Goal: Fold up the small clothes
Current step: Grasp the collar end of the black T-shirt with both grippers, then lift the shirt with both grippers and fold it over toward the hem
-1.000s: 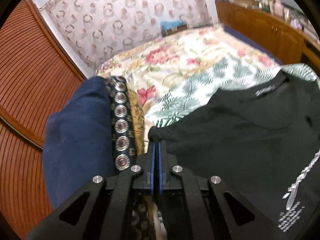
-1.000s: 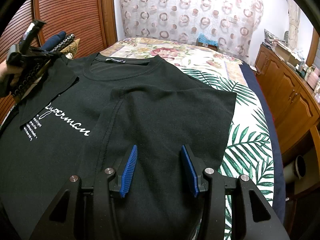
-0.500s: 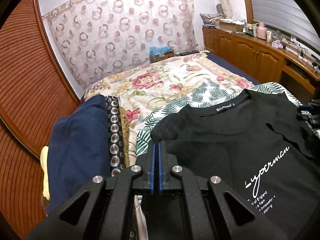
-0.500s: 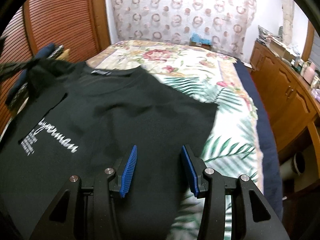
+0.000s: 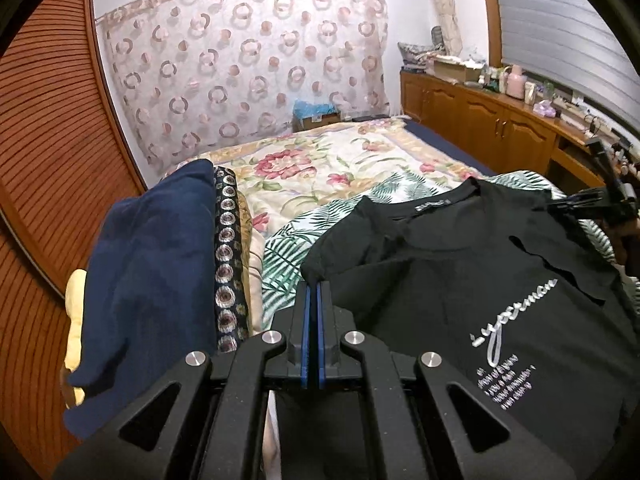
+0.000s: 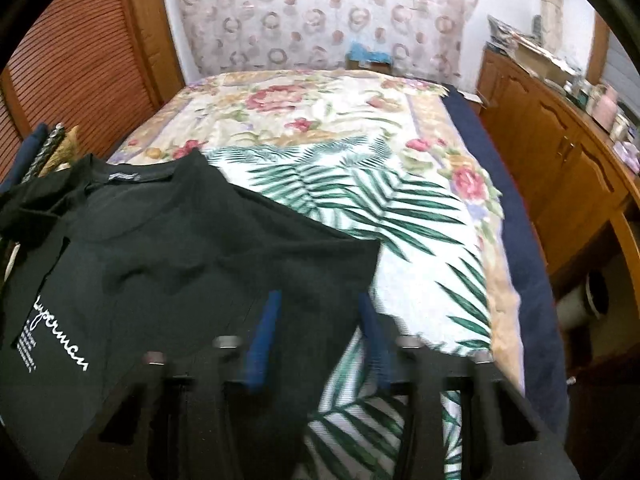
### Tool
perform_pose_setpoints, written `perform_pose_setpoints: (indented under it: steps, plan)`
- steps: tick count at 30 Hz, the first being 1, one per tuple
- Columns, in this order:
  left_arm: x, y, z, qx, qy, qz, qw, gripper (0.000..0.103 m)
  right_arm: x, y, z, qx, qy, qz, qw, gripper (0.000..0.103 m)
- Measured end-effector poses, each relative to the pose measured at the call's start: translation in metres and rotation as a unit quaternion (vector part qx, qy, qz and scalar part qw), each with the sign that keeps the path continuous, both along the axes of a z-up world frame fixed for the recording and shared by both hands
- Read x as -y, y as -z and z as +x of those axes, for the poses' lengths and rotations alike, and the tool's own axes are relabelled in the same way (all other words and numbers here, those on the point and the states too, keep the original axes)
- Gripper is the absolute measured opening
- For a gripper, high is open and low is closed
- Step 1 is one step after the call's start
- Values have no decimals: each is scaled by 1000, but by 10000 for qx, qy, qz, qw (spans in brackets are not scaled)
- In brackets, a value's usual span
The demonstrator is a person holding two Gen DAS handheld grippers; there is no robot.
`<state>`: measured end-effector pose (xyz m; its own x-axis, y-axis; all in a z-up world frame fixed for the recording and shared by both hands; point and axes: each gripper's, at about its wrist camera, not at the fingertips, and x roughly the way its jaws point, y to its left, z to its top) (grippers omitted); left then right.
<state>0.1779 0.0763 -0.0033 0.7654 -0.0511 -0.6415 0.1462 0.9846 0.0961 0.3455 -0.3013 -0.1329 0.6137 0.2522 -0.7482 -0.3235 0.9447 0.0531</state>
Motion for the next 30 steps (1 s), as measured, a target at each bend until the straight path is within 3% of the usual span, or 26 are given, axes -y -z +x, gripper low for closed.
perform_pose_setpoints:
  steps: [10,15,25,30]
  plan:
    - [-10,-36,-87,705,107,-469,9963,3,-5,-66,-105,1187,-762,419,9891,6]
    - [-19,-35,-131,797,64,-590,9950,3,16,-79,-176,1537,-1087,518,9807,6]
    - [-47,-18,-184,629,-288,-746,9948,3,70,-62,-275,1189,-1141,639,9843,6]
    - [-51,-4,-204,392,-439,-773,9953,3,84,-60,-297,807,-1131,670,9880,6]
